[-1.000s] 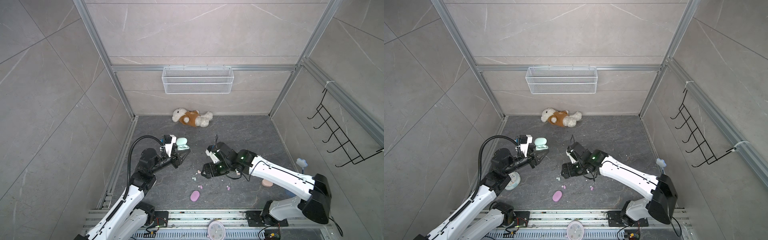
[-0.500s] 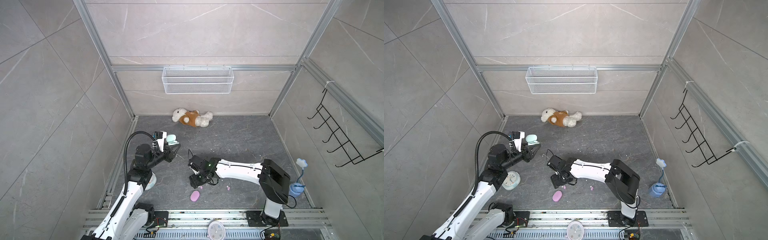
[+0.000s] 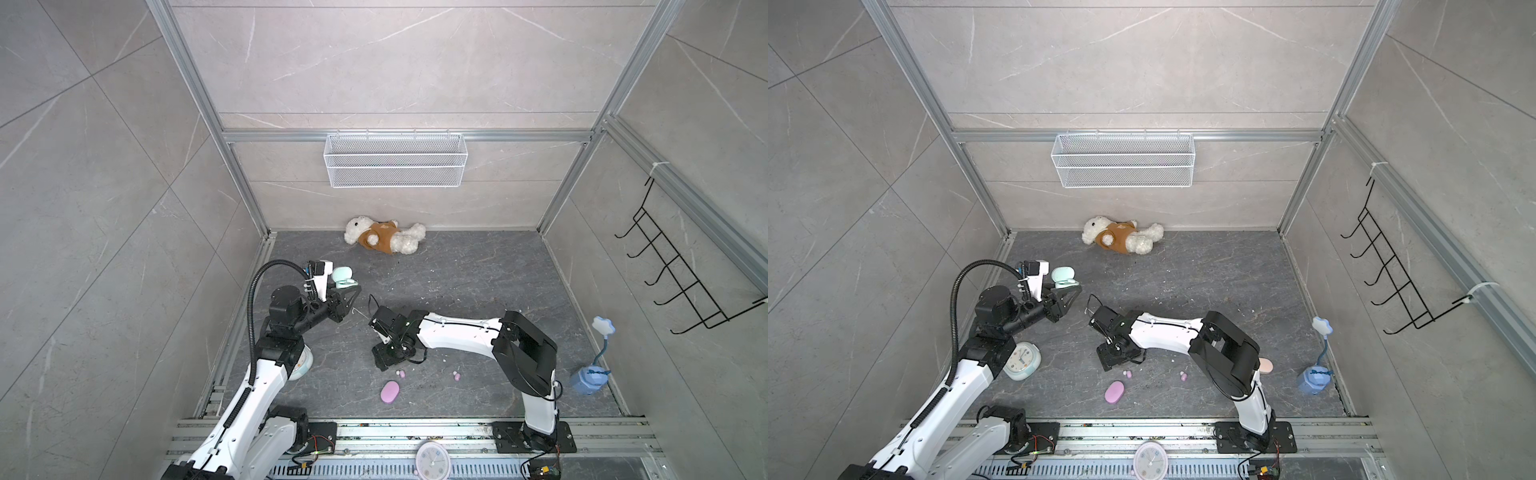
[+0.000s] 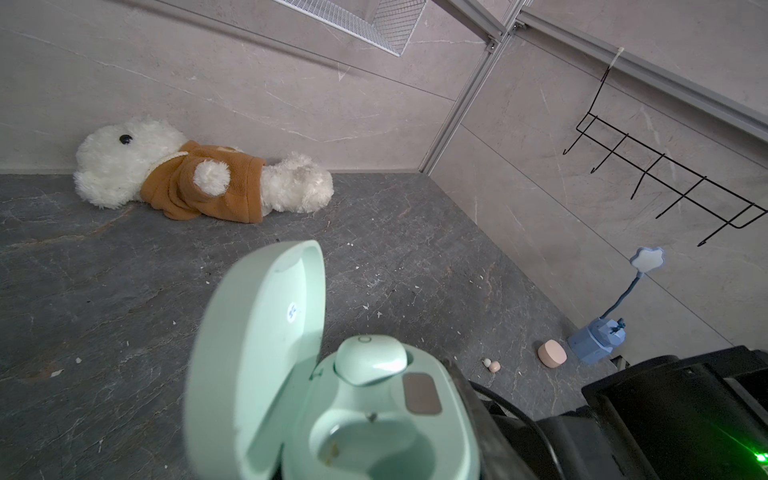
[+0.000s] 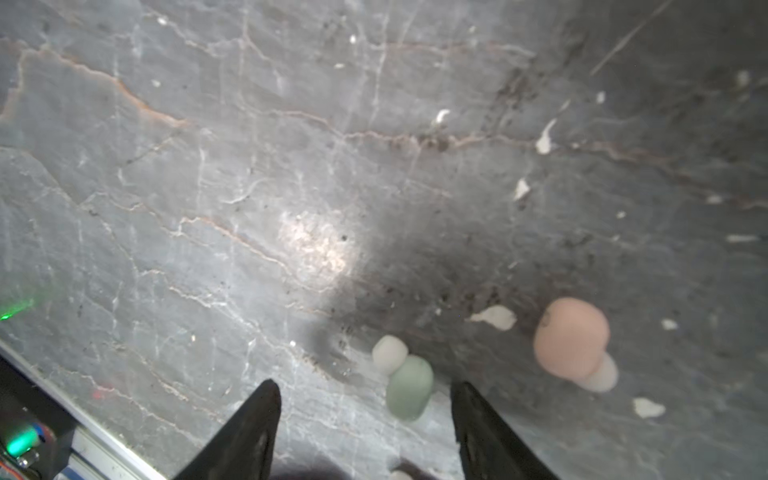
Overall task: Insert the wireless bluetooth earbuds into the charging case
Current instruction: 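Open the right gripper and move it back toward the scattered earbuds, then lower the right gripper over the second mint-green earbud on the table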
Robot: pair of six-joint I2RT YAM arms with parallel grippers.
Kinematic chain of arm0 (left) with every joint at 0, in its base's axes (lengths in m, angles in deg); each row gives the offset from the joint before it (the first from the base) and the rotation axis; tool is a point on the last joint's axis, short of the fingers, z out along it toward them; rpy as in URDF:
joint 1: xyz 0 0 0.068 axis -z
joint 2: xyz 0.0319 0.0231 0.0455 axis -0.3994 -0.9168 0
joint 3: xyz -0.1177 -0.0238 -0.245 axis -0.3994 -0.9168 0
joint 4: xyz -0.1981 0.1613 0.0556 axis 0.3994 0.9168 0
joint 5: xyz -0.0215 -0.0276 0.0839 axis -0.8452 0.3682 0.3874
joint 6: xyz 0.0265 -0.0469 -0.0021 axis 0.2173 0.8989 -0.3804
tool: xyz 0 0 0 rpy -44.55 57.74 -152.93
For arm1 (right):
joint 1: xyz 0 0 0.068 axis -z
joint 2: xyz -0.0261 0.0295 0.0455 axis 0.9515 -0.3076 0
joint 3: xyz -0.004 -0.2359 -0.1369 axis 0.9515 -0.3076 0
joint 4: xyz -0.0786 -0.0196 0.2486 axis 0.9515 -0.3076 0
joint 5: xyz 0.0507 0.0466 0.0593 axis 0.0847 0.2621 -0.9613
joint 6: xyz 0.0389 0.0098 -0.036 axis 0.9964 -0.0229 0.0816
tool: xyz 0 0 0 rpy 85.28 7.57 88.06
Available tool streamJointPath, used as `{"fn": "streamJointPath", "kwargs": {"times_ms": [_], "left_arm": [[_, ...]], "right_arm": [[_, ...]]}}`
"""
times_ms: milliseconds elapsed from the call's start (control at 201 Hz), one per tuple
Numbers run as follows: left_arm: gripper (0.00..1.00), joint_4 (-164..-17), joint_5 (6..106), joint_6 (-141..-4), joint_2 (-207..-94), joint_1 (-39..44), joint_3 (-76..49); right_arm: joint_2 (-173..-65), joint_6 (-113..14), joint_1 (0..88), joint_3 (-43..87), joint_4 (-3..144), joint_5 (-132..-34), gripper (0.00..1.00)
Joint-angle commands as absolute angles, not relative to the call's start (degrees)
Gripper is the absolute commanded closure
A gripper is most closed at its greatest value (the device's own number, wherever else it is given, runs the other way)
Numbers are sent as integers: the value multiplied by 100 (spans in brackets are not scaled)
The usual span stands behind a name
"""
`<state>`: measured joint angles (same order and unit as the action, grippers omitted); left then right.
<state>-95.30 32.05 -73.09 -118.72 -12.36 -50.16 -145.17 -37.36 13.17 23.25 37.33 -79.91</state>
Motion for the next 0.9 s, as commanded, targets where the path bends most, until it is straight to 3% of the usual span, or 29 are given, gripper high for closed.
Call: {"fn": "streamJointPath", "kwargs": {"times_ms": [0, 896], "left_arm": [[83, -9773, 3022, -7293, -11852, -1282, -4830], [83, -9829, 2883, -7255, -11912, -1282, -4796]], "right_arm": [[-14671, -3879, 1346, 2512, 3714, -8101, 31], [-15252, -4459, 1332, 3346, 3640, -9071, 31]]}}
